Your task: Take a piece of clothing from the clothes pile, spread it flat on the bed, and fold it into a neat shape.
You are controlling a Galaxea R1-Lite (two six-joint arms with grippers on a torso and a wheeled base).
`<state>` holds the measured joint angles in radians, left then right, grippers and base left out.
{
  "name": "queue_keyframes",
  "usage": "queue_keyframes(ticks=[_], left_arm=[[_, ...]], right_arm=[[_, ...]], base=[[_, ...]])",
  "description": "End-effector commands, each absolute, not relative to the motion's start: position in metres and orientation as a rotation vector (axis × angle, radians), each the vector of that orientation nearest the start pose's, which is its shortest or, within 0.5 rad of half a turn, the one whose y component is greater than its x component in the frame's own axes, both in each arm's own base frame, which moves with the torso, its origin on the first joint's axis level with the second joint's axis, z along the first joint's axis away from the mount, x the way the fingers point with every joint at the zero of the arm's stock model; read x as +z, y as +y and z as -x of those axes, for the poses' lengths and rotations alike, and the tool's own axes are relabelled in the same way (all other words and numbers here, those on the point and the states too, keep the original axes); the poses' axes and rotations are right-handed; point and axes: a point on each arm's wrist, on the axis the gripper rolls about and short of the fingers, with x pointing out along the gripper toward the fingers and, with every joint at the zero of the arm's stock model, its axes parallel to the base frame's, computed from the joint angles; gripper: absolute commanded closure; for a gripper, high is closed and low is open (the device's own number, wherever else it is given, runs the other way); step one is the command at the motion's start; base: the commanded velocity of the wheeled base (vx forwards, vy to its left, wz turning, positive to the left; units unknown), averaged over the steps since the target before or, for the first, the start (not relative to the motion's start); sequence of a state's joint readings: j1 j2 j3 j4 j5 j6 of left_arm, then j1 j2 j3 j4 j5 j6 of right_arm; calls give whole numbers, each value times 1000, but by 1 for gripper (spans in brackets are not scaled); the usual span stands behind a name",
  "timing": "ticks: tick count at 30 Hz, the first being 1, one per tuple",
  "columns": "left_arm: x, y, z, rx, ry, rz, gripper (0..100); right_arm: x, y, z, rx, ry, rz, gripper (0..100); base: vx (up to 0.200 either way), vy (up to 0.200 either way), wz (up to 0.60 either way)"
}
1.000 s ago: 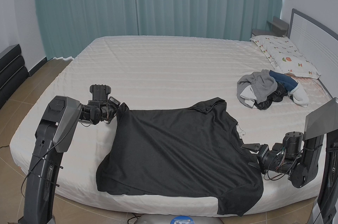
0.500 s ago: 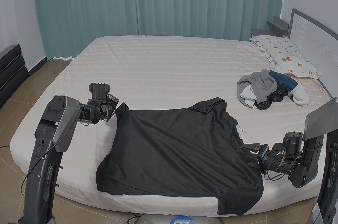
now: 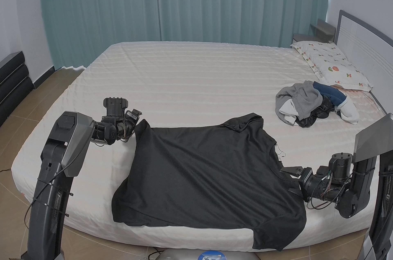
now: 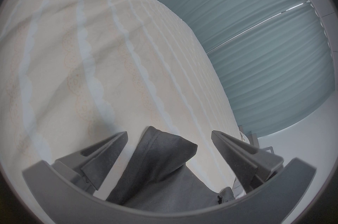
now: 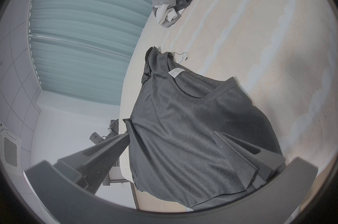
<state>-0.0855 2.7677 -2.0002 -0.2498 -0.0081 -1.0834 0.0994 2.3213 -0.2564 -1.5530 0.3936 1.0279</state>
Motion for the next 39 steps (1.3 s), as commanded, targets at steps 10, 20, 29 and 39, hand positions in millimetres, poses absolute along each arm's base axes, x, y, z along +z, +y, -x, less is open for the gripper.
queue_keyframes(ticks=[10, 20, 29, 39], left_arm=[[-15, -47, -544, 168, 559, 1048, 100], [-5, -43, -545, 212, 491, 1040, 100], [2, -42, -545, 230, 469, 1038, 100], [32, -30, -527, 292, 547, 1196, 100]], right_arm=[[-19, 36, -274, 184, 708, -1058, 0], [-19, 36, -274, 184, 708, -1058, 0], [-19, 36, -274, 184, 707, -1058, 0], [-6, 36, -297, 158, 553, -1020, 0]], base=[[0, 0, 0], [0, 0, 0], [0, 0, 0], [0, 0, 0]])
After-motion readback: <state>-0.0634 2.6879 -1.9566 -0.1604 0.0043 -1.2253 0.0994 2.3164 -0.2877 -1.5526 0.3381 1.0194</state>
